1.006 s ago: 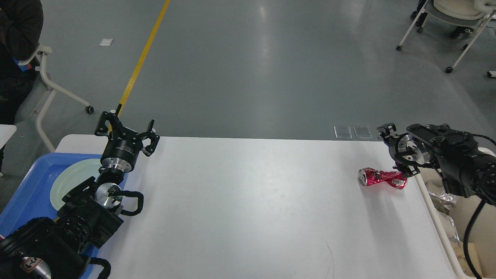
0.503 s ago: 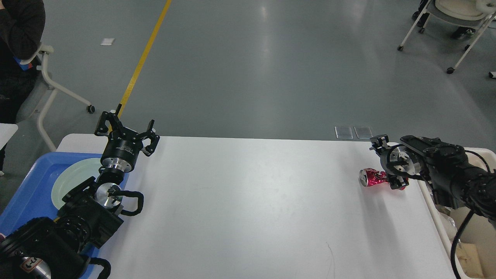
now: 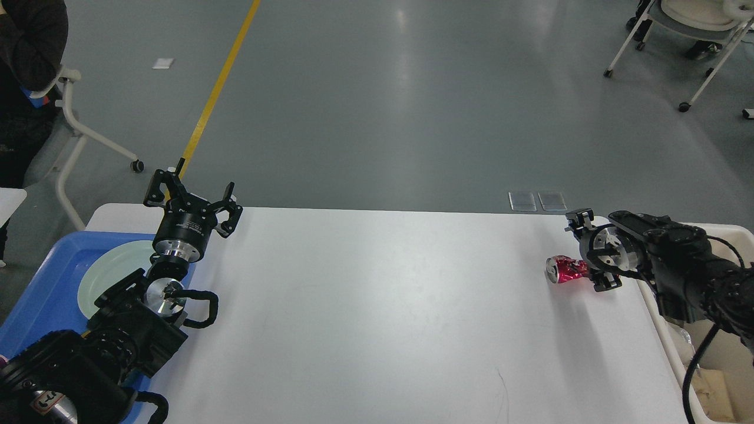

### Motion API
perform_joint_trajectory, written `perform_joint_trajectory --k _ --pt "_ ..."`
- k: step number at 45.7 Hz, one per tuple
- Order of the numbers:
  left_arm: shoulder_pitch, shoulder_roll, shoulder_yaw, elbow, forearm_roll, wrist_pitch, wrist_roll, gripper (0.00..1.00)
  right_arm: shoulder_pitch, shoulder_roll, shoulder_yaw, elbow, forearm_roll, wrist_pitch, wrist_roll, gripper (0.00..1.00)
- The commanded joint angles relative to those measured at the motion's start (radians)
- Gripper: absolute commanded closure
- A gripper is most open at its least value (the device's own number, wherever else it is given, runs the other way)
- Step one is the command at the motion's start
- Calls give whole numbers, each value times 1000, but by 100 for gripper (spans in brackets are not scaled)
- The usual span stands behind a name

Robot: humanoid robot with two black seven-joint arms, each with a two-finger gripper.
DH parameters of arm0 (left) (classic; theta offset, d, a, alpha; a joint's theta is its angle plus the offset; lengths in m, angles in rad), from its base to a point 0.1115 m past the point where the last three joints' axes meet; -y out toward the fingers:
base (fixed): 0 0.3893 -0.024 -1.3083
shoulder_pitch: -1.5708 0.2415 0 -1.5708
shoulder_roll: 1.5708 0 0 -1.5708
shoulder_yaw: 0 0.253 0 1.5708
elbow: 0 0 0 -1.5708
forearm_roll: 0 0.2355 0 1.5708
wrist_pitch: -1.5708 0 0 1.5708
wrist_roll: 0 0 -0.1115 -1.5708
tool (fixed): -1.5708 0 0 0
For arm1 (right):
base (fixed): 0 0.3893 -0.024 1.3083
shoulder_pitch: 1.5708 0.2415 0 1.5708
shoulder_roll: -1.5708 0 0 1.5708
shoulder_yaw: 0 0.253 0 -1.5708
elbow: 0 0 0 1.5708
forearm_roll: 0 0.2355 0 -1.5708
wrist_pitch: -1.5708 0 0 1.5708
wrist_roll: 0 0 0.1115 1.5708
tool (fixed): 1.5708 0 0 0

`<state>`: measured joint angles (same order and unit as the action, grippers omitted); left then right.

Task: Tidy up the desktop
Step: 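Lower the right gripper and grasp the red can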

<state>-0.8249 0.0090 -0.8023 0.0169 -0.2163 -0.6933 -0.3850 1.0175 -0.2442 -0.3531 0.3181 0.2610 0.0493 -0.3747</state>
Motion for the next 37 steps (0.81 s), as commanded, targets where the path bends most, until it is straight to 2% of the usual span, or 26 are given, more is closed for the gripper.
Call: perform_joint_trajectory --k 1,15,37 --pt "0 0 0 0 0 0 0 3 1 3 2 1 1 0 -1 0" --pt "0 0 0 0 0 1 0 3 -5 5 5 -1 1 -58 -1 0" --pt "0 0 0 0 0 0 0 3 -74 0 43 -22 1 -68 2 0"
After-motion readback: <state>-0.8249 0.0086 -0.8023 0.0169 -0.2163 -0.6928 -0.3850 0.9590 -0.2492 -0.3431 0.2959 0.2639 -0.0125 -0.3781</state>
